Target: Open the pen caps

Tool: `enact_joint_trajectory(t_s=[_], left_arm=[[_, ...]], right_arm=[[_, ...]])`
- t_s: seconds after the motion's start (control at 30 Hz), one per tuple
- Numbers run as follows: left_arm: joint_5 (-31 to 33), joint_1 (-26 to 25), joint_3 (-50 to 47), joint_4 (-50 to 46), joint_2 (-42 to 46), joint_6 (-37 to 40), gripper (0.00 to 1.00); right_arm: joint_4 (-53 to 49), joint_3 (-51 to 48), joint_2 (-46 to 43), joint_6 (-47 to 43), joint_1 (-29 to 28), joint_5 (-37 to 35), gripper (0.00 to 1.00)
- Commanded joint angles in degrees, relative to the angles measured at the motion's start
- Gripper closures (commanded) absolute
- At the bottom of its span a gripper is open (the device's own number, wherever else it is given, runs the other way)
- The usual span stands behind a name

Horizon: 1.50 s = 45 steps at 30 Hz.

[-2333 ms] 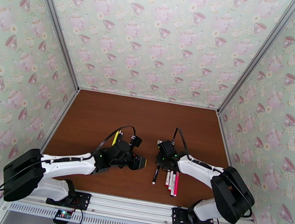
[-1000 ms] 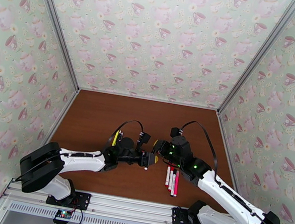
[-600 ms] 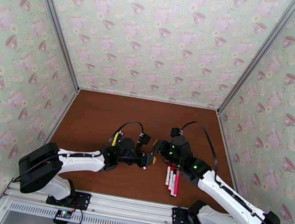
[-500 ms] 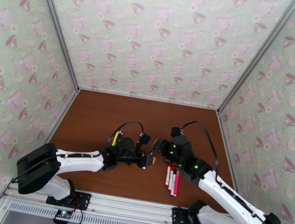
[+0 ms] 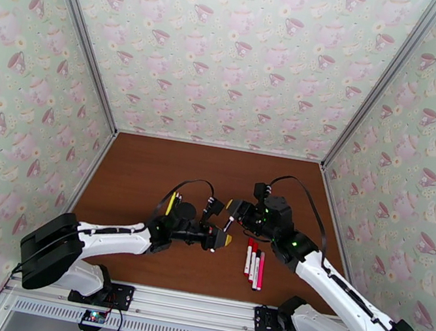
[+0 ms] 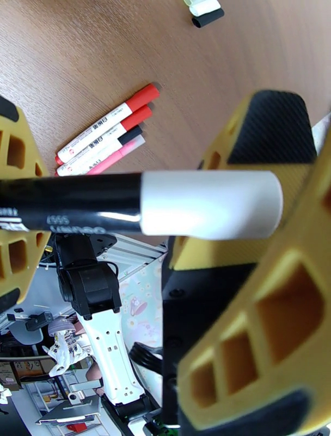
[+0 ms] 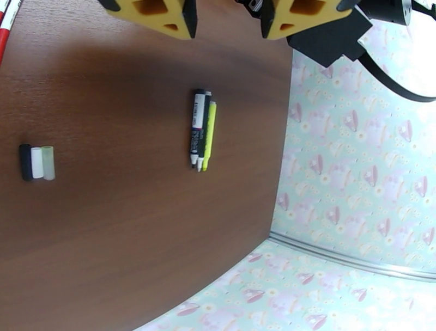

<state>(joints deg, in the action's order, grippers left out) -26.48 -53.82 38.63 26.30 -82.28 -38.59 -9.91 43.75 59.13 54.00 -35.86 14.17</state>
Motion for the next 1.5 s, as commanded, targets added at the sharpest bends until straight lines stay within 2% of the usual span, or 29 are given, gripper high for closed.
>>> enact_joint_trajectory(t_s=[0.0, 0.23, 0.4, 0.53, 0.83, 1.0, 1.1, 1.27, 1.47], left_arm=[[-1.8, 0.09, -0.14, 0.95, 0.19, -1.1, 0.9], [-2.48, 0.83, -0.66, 2.58, 0.19, -2.98, 0.89], [-3.19, 1.09, -0.4, 2.76, -0.49, -3.99, 0.89], [-3.25, 1.18, -0.14, 2.79, -0.95, -4.21, 0.89], [-4.42, 1.16, -0.88, 1.83, -0.11, -1.54, 0.88], [-8.72, 1.56, -1.66, 3.26, 1.05, -1.98, 0.89], [-9.22, 1.64, -2.23, 3.14, 1.41, -2.12, 0.9], [-5.26, 0.95, -1.89, -2.27, 2.51, 1.14, 0.9], [10.99, -3.75, 2.61, -19.0, 5.08, 9.74, 0.9]], right_arm=[[1.86, -0.34, 0.09, -1.51, 0.0, 3.17, 0.63], [-0.49, -0.35, 0.31, -2.84, -0.01, 2.09, 0.7], [0.16, -0.26, 1.15, -2.85, -0.07, 2.83, 0.71], [0.37, -0.12, 1.55, -3.02, -0.05, 2.98, 0.77], [-0.76, 1.13, 0.9, -4.22, 0.21, 0.94, 0.88], [2.61, 1.53, 0.47, -6.44, 3.04, 5.36, 0.93], [4.85, 1.01, -0.37, -6.16, 5.61, 8.1, 0.94], [5.97, 1.34, -1.5, -6.1, 7.28, 8.92, 0.95], [-7.27, 6.51, 0.05, -5.22, 7.51, -2.21, 0.98]])
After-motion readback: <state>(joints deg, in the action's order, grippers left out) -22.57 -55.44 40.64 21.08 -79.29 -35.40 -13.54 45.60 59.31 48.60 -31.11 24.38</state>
